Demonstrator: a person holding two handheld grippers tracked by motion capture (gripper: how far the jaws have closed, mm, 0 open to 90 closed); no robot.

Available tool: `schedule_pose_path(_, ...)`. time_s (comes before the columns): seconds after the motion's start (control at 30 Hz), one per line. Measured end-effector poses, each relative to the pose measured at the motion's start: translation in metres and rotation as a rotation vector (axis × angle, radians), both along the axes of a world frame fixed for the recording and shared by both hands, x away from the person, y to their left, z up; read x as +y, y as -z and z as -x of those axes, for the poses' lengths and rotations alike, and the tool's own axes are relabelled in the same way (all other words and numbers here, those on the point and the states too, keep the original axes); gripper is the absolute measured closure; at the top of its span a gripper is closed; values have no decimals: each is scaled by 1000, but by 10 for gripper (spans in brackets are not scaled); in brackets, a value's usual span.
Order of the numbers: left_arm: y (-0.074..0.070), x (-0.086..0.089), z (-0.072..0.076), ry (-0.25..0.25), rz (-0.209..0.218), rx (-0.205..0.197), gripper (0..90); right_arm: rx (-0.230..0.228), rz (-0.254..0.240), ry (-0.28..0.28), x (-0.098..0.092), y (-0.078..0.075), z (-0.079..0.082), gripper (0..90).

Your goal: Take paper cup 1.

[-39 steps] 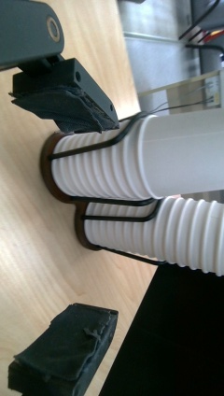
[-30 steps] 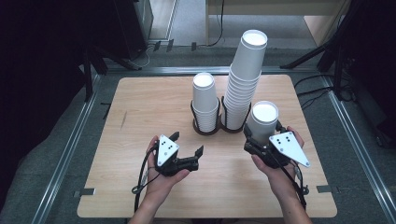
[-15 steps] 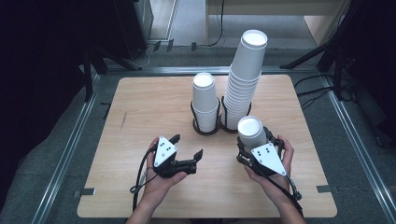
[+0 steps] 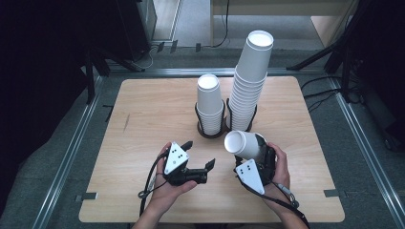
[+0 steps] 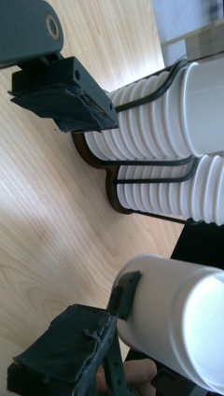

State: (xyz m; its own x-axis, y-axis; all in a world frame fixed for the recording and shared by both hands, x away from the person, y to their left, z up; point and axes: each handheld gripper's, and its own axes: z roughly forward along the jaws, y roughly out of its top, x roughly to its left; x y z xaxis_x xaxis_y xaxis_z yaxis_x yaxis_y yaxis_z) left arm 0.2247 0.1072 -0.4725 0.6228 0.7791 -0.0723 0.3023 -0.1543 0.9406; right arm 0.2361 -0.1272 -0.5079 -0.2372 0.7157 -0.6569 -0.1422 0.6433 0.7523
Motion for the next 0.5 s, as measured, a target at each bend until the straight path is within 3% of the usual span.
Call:
schedule_pose_path(0.13,1,-3,0,26,-6,9,81,-52,97,-36,6,4,4,179)
schedule_pose_path(0.5,6,-15,5,102,-33,10,86,-83,205,-92,14,11,11,184)
